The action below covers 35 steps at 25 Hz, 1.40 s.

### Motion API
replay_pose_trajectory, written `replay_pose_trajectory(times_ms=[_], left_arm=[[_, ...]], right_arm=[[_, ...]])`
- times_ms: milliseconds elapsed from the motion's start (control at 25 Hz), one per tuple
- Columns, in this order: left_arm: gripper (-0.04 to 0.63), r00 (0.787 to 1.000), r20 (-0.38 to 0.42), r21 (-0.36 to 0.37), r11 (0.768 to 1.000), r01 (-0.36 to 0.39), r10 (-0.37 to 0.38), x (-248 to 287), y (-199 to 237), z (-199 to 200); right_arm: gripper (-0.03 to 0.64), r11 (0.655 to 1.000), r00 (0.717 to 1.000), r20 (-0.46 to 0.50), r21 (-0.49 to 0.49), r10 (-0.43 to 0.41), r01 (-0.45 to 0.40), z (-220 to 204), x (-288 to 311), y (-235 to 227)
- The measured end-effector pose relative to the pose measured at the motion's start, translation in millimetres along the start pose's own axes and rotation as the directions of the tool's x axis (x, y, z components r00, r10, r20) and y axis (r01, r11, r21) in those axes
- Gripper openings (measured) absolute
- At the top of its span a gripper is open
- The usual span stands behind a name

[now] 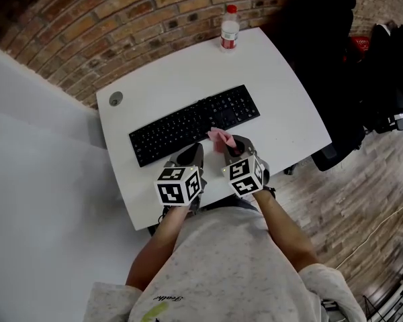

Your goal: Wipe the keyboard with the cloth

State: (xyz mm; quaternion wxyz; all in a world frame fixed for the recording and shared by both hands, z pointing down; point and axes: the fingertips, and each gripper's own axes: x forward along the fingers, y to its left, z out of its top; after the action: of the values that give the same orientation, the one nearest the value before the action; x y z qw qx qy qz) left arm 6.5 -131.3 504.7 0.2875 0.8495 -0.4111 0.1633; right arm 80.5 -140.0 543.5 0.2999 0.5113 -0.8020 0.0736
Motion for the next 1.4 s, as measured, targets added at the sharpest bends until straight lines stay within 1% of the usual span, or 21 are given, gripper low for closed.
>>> replay_pose_trajectory(times_ms=[600,1400], left_arm=[[-0.008,1.000,-0.018,0.019,1.000,0.025,-0.025,34,-25,9],[-0.009,0.996,-0.047,0.082,0.994,0.074,-0.071,75,-60,27]], right_arm=[[0.025,0.997,0.998,-0.024,0.045,-0.055,0.056,-18,-3,-55],[0.025,0.978,0.986,-0.058,0.133,-0.153,0.160,-46,-13,-129]])
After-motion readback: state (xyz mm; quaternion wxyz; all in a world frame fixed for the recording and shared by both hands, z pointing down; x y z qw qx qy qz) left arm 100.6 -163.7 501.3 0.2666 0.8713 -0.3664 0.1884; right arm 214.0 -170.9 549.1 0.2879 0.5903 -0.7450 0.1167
